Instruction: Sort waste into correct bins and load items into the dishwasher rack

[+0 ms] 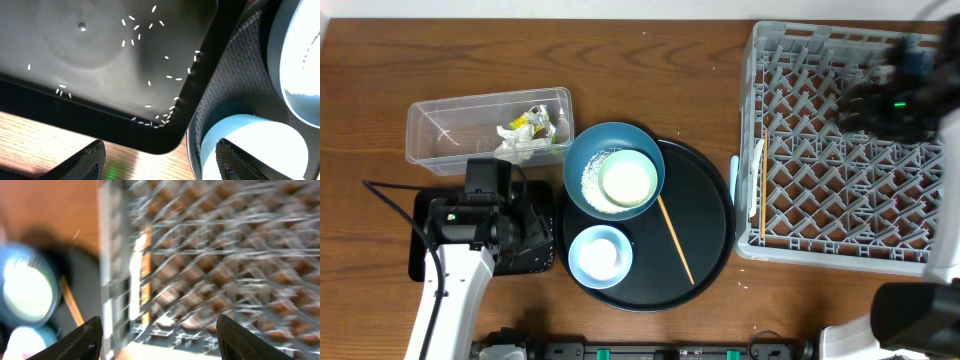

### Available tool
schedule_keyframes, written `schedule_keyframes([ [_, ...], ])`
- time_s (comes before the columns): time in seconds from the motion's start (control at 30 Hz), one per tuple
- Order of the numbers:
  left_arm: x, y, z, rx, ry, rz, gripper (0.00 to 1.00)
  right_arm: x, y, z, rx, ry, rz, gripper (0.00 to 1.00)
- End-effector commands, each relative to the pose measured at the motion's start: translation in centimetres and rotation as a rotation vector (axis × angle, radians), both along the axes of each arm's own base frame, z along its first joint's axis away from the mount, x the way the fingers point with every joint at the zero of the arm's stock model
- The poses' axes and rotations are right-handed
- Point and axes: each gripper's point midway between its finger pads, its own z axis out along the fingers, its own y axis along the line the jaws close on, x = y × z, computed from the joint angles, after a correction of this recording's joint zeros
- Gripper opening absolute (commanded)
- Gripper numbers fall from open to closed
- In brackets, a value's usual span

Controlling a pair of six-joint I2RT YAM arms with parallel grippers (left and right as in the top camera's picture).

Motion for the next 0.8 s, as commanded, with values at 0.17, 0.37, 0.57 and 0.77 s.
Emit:
schedule_keyframes([
  [0.17, 0.0, 2.8, 0.6, 0.078, -0.003, 0.084, 0.72, -3.2, 11.5, -1.4, 0.005, 0.069, 0.364, 0.68],
  [0.37, -0.9, 5.8, 0.5, 0.077, 0.015, 0.233, 0.72, -5.9, 19.9, -3.8, -0.003, 0.068, 0.62, 0.69],
  [0.57, -1.9, 7.6, 0.4, 0.067, 0.032, 0.366, 0.72, -9.9, 27.9, -6.3, 0.0, 0.013, 0.871, 0.73],
  [0.77, -2.3, 8.0, 0.4, 0.065, 0.039, 0.391, 0.72, -15.0, 34.9, -8.9, 0.026, -0.068, 1.096, 0.82],
])
